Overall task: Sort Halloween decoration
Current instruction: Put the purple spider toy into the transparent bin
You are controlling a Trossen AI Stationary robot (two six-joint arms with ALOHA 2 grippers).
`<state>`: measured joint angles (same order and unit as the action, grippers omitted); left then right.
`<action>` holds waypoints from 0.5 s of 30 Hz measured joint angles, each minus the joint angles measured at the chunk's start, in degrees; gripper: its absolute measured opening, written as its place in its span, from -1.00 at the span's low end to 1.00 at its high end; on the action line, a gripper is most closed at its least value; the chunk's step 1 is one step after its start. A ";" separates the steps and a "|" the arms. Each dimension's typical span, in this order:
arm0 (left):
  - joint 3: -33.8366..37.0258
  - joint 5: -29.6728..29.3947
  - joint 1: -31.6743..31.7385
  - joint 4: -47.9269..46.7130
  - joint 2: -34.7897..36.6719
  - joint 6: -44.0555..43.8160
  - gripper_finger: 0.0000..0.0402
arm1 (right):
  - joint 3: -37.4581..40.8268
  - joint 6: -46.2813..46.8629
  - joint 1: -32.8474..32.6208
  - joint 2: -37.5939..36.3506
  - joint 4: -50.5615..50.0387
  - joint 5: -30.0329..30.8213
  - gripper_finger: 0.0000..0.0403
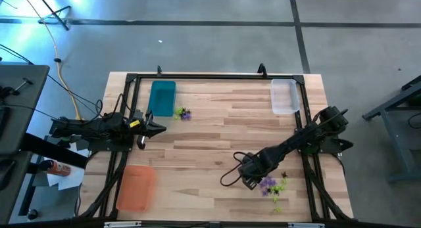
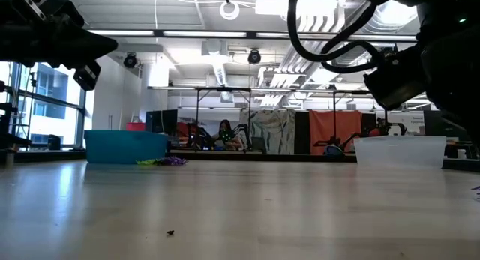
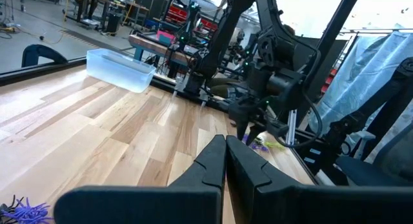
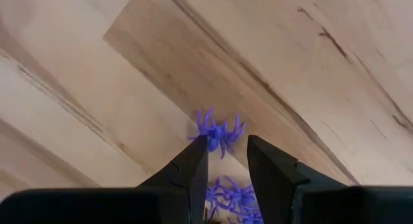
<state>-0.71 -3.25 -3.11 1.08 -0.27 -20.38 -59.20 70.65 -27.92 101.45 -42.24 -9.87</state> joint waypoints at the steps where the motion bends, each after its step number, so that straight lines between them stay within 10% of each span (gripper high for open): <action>1: 0.00 0.00 0.00 0.00 0.02 0.00 -1.00 | 0.00 -0.56 0.00 0.00 0.04 -0.04 -0.48; 15: 0.00 0.00 0.01 0.00 0.02 0.00 -1.00 | -0.24 -6.65 0.00 2.19 0.47 0.36 -0.52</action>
<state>-0.71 -3.25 -3.10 1.08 -0.25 -20.38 -59.44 64.00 -27.92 103.63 -41.77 -9.51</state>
